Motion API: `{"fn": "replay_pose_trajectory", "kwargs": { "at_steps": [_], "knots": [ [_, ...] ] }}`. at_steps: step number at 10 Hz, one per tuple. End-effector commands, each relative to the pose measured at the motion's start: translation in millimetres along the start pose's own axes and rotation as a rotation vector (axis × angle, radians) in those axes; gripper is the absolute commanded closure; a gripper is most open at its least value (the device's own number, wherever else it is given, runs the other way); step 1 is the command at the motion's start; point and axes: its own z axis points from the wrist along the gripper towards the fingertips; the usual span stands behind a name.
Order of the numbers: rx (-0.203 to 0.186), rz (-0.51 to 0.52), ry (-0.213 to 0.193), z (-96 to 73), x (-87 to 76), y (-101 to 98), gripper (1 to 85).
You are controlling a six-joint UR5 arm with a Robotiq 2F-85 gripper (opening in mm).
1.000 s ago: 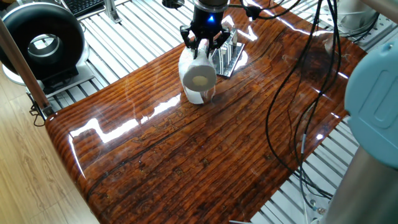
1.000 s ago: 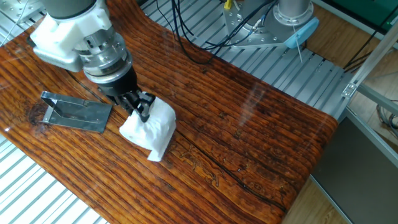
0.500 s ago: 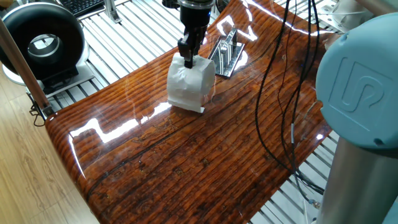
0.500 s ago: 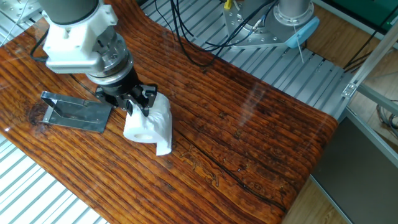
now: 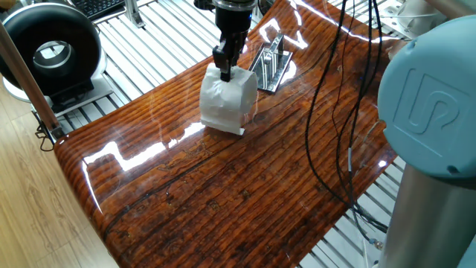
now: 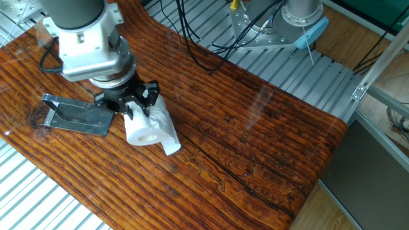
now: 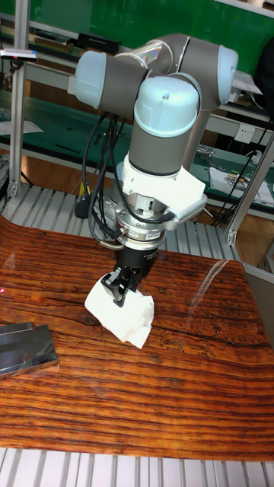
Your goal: Put the toilet paper on its holder
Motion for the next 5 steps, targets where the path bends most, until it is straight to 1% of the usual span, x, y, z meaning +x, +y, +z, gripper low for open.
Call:
{"fn": "replay_pose_trajectory", "kwargs": {
  "at_steps": [1,5],
  "knots": [
    [0.005,-0.162,-0.015,-0.3,-2.2,-0.7,84.7],
    [0.037,-0.306,-0.017,0.2,-4.0,-8.2,84.7]
  ]
}}
